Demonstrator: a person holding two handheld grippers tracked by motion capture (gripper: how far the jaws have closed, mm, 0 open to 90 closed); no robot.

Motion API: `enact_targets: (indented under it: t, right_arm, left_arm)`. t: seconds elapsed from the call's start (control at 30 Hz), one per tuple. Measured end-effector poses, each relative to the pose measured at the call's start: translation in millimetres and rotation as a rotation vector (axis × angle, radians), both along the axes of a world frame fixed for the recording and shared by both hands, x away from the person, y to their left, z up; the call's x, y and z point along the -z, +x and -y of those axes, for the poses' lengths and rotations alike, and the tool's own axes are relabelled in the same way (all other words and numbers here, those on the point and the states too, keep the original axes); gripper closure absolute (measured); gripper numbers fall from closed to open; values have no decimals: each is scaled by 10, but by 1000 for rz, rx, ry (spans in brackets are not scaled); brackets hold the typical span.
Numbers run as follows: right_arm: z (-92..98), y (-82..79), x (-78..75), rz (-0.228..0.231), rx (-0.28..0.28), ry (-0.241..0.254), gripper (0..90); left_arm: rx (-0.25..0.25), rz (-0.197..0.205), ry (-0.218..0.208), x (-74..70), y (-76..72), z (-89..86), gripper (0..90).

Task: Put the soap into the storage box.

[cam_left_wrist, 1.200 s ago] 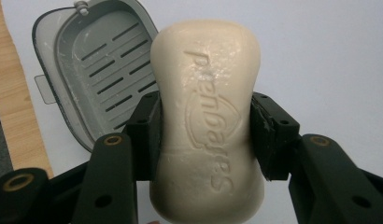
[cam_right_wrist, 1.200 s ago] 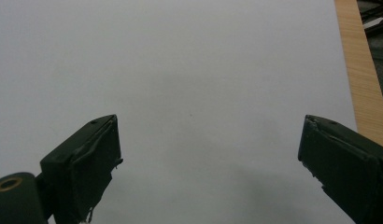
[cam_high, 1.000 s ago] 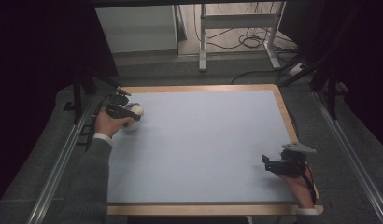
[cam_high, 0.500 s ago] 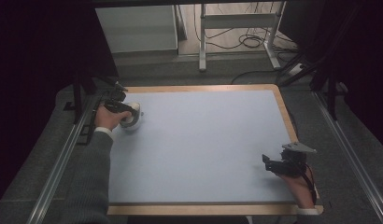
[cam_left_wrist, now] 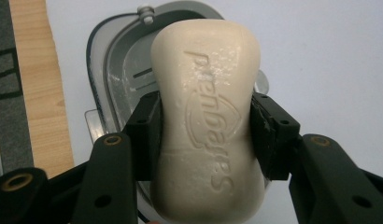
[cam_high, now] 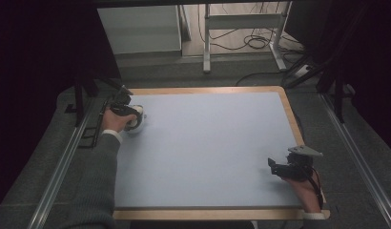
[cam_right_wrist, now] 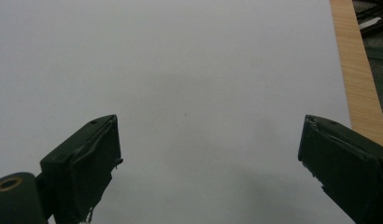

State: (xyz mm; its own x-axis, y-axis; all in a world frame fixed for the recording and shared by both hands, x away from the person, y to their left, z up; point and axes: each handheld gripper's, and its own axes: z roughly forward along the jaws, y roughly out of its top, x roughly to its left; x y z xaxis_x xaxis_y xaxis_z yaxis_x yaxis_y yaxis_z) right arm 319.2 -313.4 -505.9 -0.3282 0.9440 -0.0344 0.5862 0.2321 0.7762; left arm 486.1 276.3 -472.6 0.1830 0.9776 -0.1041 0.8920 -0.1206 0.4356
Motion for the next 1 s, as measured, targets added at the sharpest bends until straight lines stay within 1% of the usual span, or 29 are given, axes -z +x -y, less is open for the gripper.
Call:
enact_targets:
  t: [0.07,0.1,0.13,0.23,0.33,0.4,0.47,0.5,0.6,0.77,0.87,1.0]
  right_arm:
    - [-2,-1,1,-1,0,0,57]
    - [-2,0,2,-1,0,-2,57]
    - [-4,1,4,0,1,-3,57]
    - [-15,-1,3,-1,-4,-4,57]
    - [-22,-5,-2,1,-7,-5,57]
    - [-27,-8,-6,4,-8,-6,57]
    - [-27,-7,-7,7,-9,-6,57]
    - [-28,-8,-9,7,-8,-5,57]
    - [-29,-13,-12,11,-8,-3,57]
    - [-41,-23,-25,18,-13,-5,57]
    - [-49,-25,-25,17,-13,-8,57]
    - [-65,-27,-23,17,-18,-9,57]
  left_arm:
    - [12,35,-41,-34,-22,-3,438]
    - [21,40,-42,-57,-34,3,402]
    - [34,45,-38,-90,-54,14,399]
    - [39,66,-39,-158,-108,29,366]
    - [64,90,-42,-231,-201,48,342]
    - [82,110,-63,-272,-279,71,331]
    - [115,131,-72,-292,-366,101,315]
    - [126,139,-75,-297,-395,111,309]
    - [177,162,-103,-289,-519,143,291]
    - [259,195,-106,-229,-766,219,263]
    - [291,216,-110,-199,-919,257,252]
    - [327,239,-130,-154,-1117,300,243]
